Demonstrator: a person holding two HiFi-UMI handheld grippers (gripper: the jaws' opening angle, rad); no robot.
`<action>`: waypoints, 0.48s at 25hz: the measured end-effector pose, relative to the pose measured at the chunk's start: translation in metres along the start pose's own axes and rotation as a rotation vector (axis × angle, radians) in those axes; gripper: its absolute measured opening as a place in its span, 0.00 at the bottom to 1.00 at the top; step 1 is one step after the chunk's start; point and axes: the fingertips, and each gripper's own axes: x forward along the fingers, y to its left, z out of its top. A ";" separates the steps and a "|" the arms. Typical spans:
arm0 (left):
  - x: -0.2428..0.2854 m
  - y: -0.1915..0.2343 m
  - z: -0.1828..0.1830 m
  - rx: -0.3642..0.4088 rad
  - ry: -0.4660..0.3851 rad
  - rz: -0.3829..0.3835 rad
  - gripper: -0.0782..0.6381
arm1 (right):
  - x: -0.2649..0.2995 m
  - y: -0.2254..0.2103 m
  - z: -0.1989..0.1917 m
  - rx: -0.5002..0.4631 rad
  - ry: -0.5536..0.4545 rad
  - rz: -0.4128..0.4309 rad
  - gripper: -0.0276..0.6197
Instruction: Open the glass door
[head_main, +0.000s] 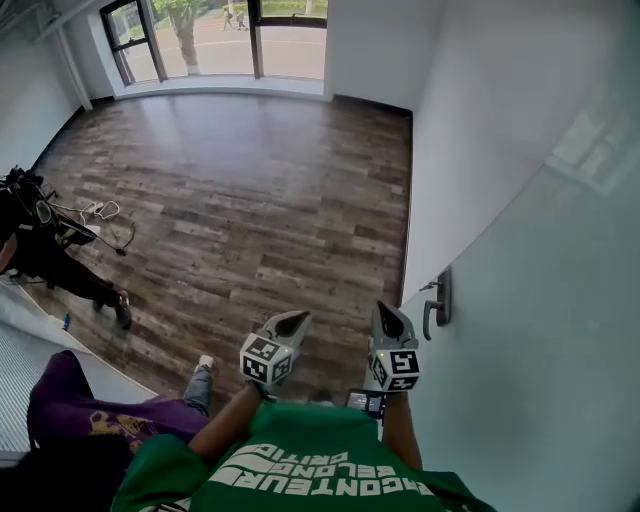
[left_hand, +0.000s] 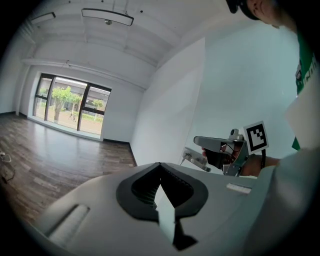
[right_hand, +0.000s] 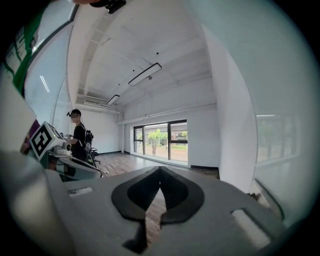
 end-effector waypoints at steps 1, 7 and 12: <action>-0.001 0.002 0.001 -0.002 -0.004 0.006 0.13 | 0.002 0.002 0.001 -0.003 0.001 0.009 0.03; -0.011 0.018 0.005 -0.019 -0.031 0.043 0.13 | 0.015 0.022 0.003 -0.030 0.008 0.066 0.03; -0.023 0.032 0.006 -0.033 -0.050 0.071 0.13 | 0.026 0.040 0.002 -0.043 0.018 0.105 0.03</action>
